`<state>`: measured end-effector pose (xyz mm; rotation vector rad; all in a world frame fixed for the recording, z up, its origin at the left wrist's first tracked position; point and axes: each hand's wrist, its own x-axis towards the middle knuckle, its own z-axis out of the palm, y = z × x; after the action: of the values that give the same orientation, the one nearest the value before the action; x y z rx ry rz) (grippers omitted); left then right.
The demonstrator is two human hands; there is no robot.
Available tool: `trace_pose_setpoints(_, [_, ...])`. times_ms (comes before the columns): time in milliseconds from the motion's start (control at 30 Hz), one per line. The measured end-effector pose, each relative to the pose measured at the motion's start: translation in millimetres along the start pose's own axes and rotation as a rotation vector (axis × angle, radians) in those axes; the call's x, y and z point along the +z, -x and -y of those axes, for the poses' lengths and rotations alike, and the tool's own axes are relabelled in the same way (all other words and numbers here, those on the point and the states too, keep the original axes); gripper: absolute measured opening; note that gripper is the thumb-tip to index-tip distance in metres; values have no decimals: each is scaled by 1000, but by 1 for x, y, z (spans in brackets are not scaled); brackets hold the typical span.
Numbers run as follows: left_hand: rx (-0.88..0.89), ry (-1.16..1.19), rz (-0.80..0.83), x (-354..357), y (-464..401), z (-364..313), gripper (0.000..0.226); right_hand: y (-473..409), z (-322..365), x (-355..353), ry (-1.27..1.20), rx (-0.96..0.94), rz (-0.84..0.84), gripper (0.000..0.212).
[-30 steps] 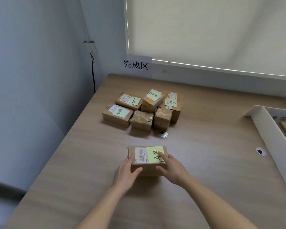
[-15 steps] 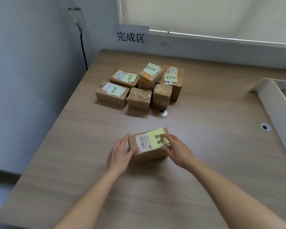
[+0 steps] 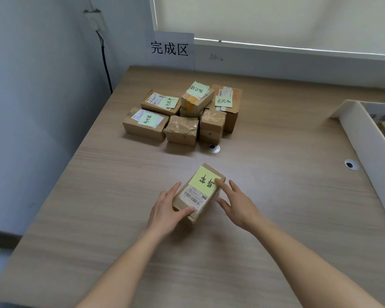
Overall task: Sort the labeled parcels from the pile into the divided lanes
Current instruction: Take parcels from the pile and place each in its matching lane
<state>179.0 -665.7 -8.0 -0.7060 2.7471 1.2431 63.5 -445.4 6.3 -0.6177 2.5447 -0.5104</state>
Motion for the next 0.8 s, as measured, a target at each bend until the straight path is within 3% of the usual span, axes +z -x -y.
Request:
trace_pose_setpoints(267, [-31, -104, 25, 34, 36, -24, 97, 31, -10, 7, -71, -127, 110, 71])
trace_pose_setpoints(500, [39, 13, 79, 49, 59, -27, 91, 56, -18, 7, -141, -171, 214, 95])
trace_pose_setpoints(800, [92, 146, 57, 56, 77, -22, 85, 63, -18, 33, -148, -195, 135, 85])
